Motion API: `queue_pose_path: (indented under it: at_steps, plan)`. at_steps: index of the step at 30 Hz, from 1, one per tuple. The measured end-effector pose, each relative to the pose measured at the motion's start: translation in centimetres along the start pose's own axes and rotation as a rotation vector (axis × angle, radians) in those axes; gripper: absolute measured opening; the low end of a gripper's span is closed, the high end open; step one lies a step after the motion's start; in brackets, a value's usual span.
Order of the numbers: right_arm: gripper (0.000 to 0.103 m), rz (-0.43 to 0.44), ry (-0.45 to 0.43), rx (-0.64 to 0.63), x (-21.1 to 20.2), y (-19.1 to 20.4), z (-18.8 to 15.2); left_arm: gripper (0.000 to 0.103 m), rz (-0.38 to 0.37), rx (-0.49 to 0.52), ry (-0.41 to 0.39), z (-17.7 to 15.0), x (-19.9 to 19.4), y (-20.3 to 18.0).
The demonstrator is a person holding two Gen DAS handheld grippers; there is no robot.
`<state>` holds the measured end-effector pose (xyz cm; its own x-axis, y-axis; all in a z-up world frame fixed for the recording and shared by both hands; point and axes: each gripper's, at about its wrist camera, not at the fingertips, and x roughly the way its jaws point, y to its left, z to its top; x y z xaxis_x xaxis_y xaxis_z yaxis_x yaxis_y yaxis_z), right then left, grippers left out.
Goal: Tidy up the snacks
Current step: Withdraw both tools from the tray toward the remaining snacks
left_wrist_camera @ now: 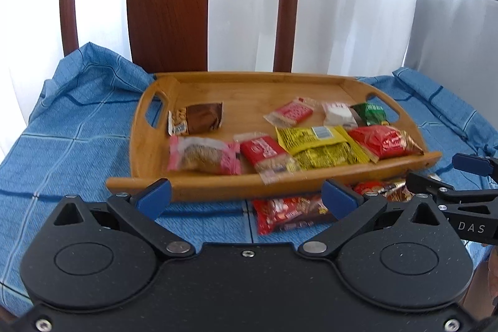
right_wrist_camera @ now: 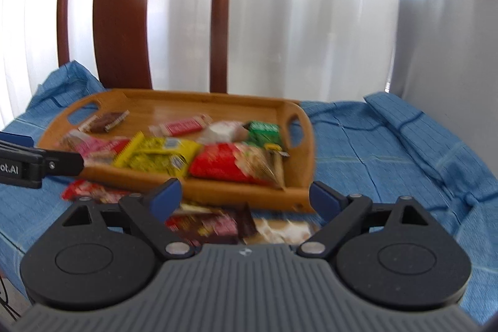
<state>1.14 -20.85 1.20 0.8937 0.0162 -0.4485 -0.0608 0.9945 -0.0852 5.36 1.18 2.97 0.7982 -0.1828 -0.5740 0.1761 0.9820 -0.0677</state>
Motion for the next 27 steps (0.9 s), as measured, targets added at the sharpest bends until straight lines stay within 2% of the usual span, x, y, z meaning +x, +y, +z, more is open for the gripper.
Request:
queue_pose_path:
  at_steps: [5,8,11,19,23,27]
  plan:
    - [0.096,-0.055,0.004,0.028,-0.4,-1.2,-1.4,0.103,0.023,0.029,0.0,-1.0,0.3,-1.2]
    - [0.092,-0.111,0.003,0.039,-0.5,-1.7,-2.2,0.101,0.064,0.045,0.017,-1.4,0.9,-1.9]
    - [0.092,-0.167,-0.011,0.047,-0.8,-2.1,-2.9,0.1,0.053,0.044,0.025,-1.7,1.1,-2.3]
    - [0.091,-0.221,-0.044,0.1,-1.2,-2.8,-3.7,0.099,0.026,0.056,0.016,-1.9,1.4,-4.0]
    - [0.09,-0.243,-0.029,0.077,-1.0,-2.6,-3.8,0.098,0.019,0.052,0.035,-2.1,2.1,-4.6]
    - [0.089,-0.221,-0.015,0.064,-0.7,-2.2,-4.0,0.098,0.001,0.063,0.062,-2.7,2.5,-5.1]
